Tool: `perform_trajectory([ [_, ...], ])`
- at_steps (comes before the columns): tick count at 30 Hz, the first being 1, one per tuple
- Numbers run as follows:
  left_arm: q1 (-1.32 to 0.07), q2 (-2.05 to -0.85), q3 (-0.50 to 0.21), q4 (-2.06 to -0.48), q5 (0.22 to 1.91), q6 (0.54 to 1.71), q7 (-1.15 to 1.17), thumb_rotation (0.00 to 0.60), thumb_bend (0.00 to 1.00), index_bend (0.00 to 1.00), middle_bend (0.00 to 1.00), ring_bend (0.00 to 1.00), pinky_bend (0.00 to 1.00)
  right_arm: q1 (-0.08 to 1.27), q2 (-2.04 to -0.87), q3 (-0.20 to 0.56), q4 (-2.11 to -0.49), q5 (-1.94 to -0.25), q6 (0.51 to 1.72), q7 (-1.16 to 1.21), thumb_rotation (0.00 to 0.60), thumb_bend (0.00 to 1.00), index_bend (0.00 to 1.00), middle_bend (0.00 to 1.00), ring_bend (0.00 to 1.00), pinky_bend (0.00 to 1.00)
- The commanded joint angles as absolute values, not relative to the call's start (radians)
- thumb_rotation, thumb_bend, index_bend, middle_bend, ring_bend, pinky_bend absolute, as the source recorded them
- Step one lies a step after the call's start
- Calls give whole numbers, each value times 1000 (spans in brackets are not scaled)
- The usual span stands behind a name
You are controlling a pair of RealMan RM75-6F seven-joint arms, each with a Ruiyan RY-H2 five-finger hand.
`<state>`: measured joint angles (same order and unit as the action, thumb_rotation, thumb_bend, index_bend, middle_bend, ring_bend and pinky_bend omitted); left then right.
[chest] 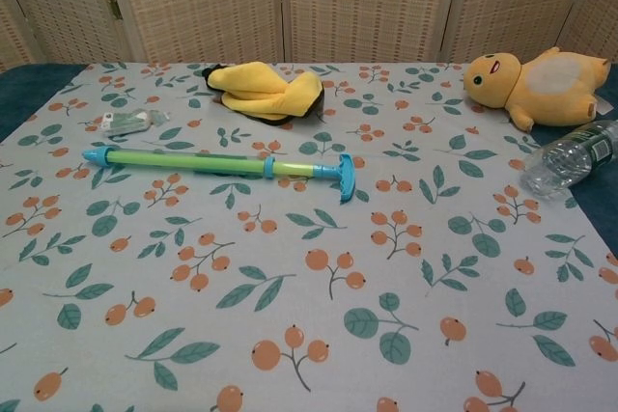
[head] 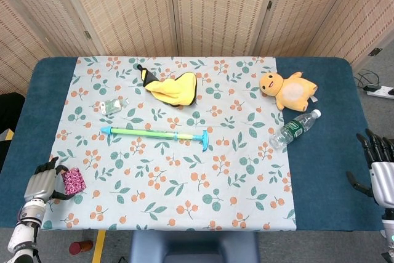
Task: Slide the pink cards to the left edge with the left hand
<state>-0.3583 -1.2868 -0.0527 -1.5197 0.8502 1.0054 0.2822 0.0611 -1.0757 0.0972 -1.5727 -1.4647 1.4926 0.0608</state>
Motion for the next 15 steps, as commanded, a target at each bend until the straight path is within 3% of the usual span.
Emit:
perform_trajectory([
  [1,-358,-1290,-55,-1518,846,1007,284,600,133,281,0,0,0,61,-1076,97,-1573,-1464,1492,61,600,329,0,3,0,0],
  [15,-356,-1274,-71,-1544,873,1019,251,600,126,141,0,0,0,59,-1072,99,-1574,-1460,1496,62,600,330,1,2,0,0],
])
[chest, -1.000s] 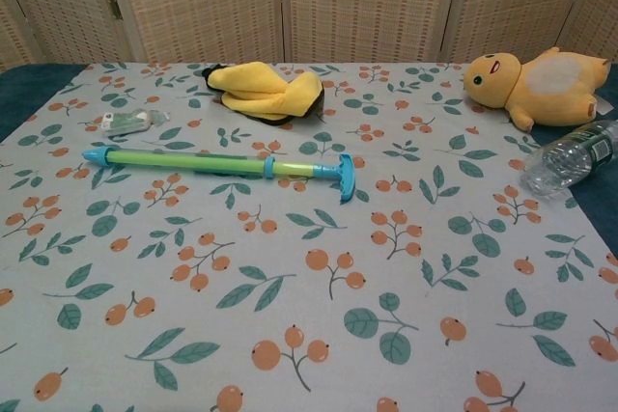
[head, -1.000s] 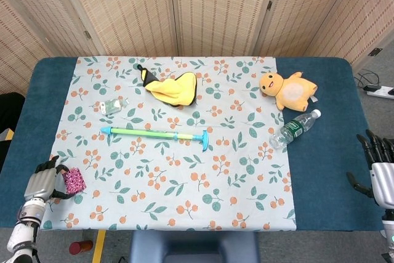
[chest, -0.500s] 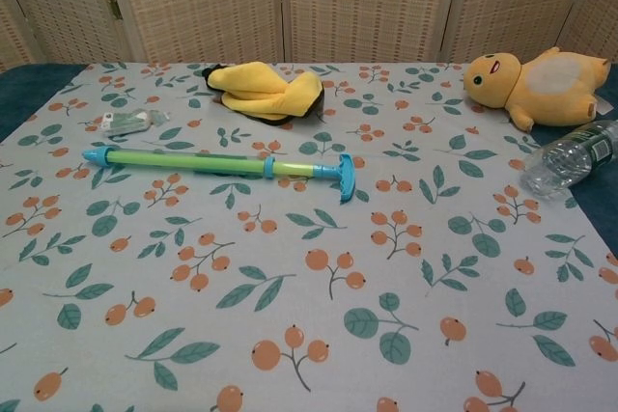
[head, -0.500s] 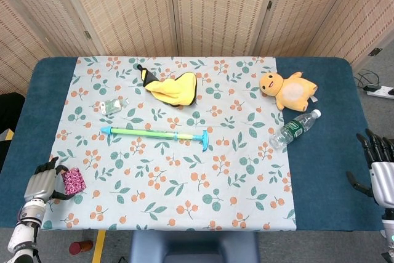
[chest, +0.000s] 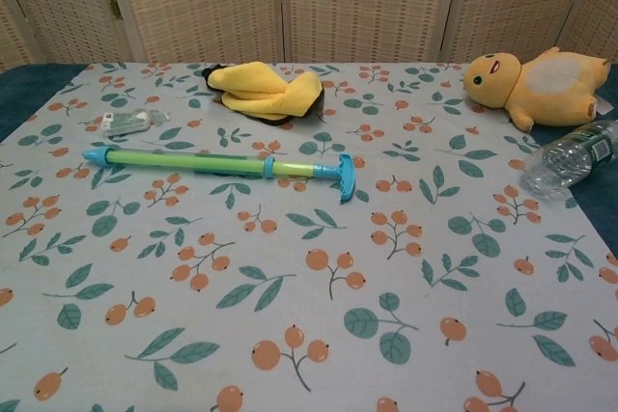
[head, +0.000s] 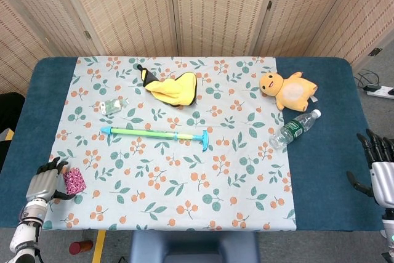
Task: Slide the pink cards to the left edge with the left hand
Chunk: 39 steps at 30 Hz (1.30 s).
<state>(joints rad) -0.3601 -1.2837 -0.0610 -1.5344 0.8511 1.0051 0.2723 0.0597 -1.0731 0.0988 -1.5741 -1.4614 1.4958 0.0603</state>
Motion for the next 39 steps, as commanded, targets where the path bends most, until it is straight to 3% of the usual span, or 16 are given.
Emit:
perform_trajectory([
  [1,-354,-1271,-75,-1547,887,1032,242,600,126,144,0,0,0,58,-1070,99,-1575,-1458,1496,63,600,329,1,2,0,0],
  [12,-333,-1226,-128,-1635,1138,1203,117,600,135,202,0,0,0,41,-1068,90,-1575,-1444,1495,95,600,329,0,5,0,0],
  [24,-291,-1212,-78,-1743,1342,1335,136,600,137,221,0,0,0,40,-1065,61,-1555,-1462,1448,214,600,330,1,9,0,0],
  [31,-234,-1252,-31,-1685,1435,1425,134,600,137,221,0,0,0,46,-1052,59,-1536,-1478,1436,322,600,330,1,8,0,0],
  [39,-187,-1272,-15,-1648,1428,1462,159,600,137,219,0,0,0,57,-1049,58,-1525,-1507,1441,345,600,329,1,9,0,0],
])
